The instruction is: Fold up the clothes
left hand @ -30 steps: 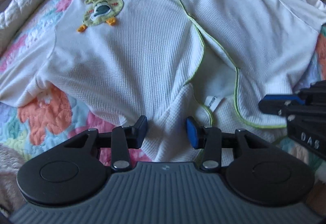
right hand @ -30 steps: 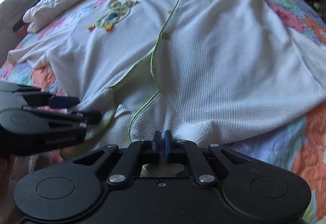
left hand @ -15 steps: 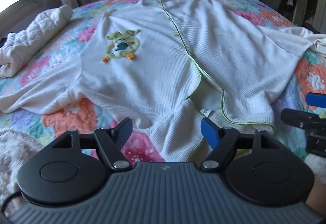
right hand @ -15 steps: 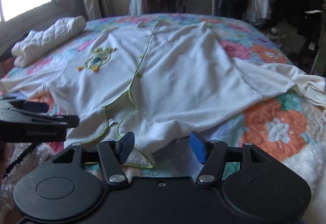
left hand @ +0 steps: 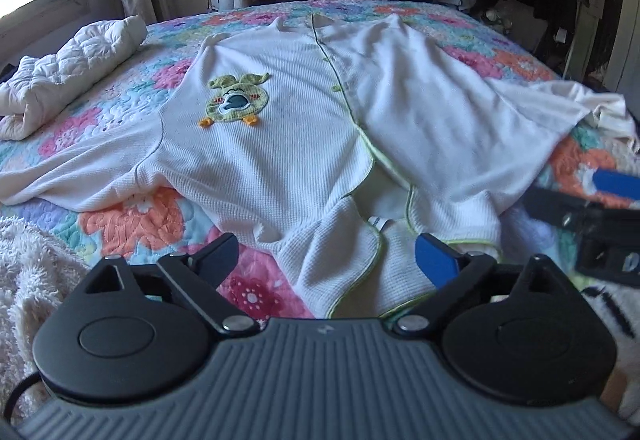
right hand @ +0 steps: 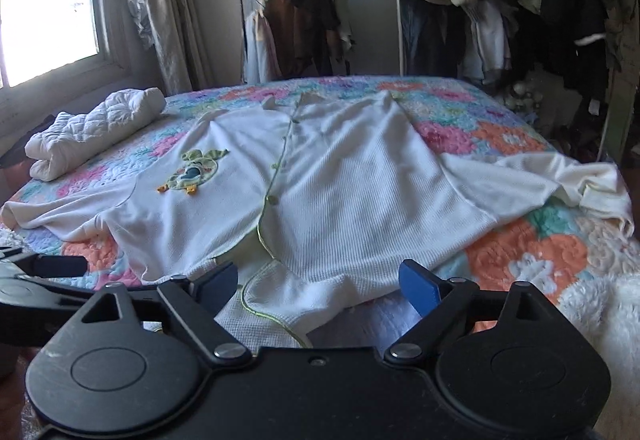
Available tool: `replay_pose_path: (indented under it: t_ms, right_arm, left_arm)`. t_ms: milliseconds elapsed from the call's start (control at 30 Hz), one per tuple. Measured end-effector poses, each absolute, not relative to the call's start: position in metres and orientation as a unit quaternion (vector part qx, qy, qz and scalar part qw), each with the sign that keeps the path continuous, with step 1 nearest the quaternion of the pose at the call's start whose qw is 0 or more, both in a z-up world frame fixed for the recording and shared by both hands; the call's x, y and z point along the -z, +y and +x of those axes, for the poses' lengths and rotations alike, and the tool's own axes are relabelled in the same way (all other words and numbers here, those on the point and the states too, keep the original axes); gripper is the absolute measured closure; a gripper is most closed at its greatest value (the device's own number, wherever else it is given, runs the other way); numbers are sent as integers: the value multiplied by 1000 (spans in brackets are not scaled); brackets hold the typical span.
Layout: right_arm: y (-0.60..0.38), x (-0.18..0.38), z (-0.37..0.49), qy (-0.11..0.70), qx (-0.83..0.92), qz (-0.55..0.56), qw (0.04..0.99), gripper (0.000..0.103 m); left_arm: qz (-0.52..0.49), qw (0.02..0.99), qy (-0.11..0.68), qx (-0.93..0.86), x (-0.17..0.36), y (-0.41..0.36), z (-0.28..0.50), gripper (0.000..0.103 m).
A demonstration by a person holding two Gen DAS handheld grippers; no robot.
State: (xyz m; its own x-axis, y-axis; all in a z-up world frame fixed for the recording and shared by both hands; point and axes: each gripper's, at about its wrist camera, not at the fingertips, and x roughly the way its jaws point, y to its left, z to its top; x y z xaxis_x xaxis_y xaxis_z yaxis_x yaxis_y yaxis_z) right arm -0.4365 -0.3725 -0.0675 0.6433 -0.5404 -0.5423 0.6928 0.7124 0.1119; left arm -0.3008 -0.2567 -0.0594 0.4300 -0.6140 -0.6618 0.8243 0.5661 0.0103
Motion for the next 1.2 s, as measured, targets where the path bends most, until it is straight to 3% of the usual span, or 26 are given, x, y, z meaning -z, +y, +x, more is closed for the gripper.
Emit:
replay_pose_path:
  t_ms: [1200]
  right_arm:
    - [-381,77,-435,252,345,183,885,11]
  left_arm:
    - [201,827,297,432,71,-267,-305,0]
